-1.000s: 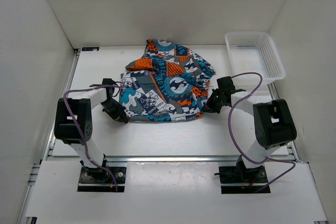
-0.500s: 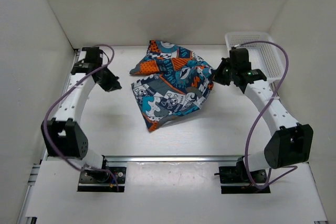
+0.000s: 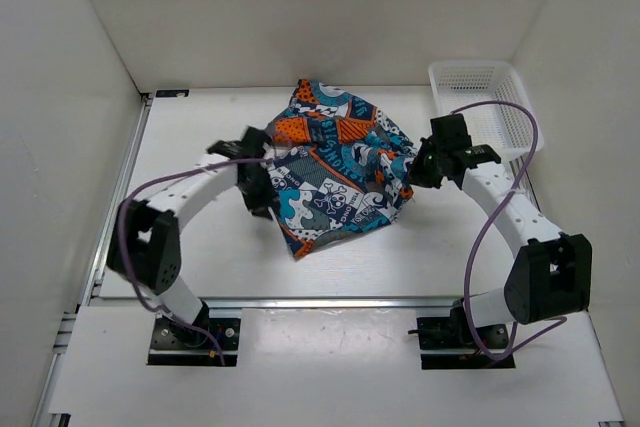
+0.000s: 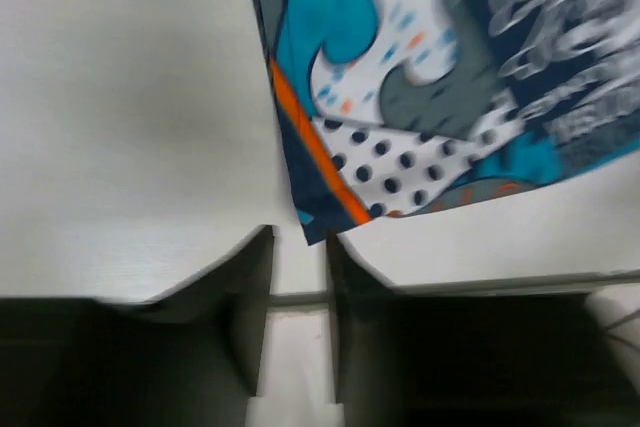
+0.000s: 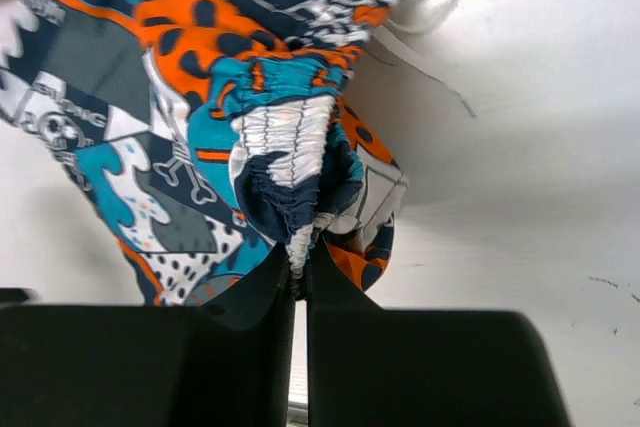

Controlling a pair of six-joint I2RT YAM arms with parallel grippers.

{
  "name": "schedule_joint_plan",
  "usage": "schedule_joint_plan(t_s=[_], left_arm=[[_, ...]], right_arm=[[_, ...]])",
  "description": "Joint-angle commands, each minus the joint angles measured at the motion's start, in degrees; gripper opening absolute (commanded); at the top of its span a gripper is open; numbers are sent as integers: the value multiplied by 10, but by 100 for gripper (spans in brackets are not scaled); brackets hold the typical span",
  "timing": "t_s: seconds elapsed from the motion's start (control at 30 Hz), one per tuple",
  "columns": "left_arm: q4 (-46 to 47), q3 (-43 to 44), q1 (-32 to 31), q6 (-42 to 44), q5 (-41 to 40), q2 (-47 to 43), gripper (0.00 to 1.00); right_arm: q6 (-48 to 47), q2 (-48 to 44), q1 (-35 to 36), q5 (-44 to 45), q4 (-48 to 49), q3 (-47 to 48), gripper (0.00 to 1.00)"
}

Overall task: Fold and stack the shorts
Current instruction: Fold the shorts

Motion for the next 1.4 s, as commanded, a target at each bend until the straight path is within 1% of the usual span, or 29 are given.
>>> schedule_joint_plan(t_s=[0.0,0.03,0.07,0.13,0.17,0.23,0.3,0.33,0.4,0.43,0.5,0.53,0.57,0.6,0.63,0.67,0.77,0.8,0.83,0.9,0.97,1.1,1.3,1.37], left_arm=[[12,-41,-59,-15,8,9,43],[19,-48,-66,-20,15,15,51],[24,-62,-81,-20,15,15,55],[37,-67,-97,-25,36,21,69],[47,-75,-107,-25,41,31,80],[59,-75,-139,-38,54,59,85],[69,-70,-165,-45,54,87,85],[75,-60,-165,-45,54,114,83],[75,-52,-170,-51,45,134,75],[81,-43,-170,-51,27,150,64],[81,-27,-160,-51,10,165,51],[81,-27,-152,-44,10,171,39],[81,-21,-145,-44,4,171,11],[81,-21,-132,-44,4,171,10],[75,-21,-132,-38,4,164,10],[75,-16,-125,-38,-8,137,10],[33,6,-119,-33,-48,80,10],[18,12,-119,-33,-56,70,10],[17,26,-106,-26,-56,63,10],[11,42,-95,-18,-63,63,10],[-7,71,-82,-11,-63,88,10],[-27,93,-82,-4,-78,101,10],[-55,93,-77,1,-78,47,10],[-63,73,-77,1,-78,25,10]], right_arm=[[-5,-2,0,11,6,-13,0],[-5,-2,0,11,6,-19,0],[-5,-2,0,11,6,-19,0],[-10,-2,-5,11,6,-25,0],[-10,-2,-5,11,6,-25,0],[-10,-2,-5,11,11,-31,0],[-10,-2,-5,11,16,-31,0],[-10,-2,-5,11,16,-31,0],[-10,-2,-5,6,16,-31,0],[-10,-2,-5,6,16,-31,0],[-10,-2,-5,6,16,-31,0],[-10,-7,-10,6,16,-36,0],[-16,-8,-10,6,16,-36,0],[-16,-8,-10,1,16,-36,0],[-16,-8,-10,0,16,-36,0],[-22,-8,-16,0,16,-36,0],[-28,-8,-16,0,11,-31,0],[-28,-8,-16,0,11,-31,0],[-28,-8,-16,0,11,-31,0],[-28,-8,-16,0,11,-25,0],[-28,0,-16,0,11,-18,0],[-28,5,-16,-5,11,-12,0],[-28,5,-21,-5,11,-12,0],[-28,5,-21,-5,11,-12,0]])
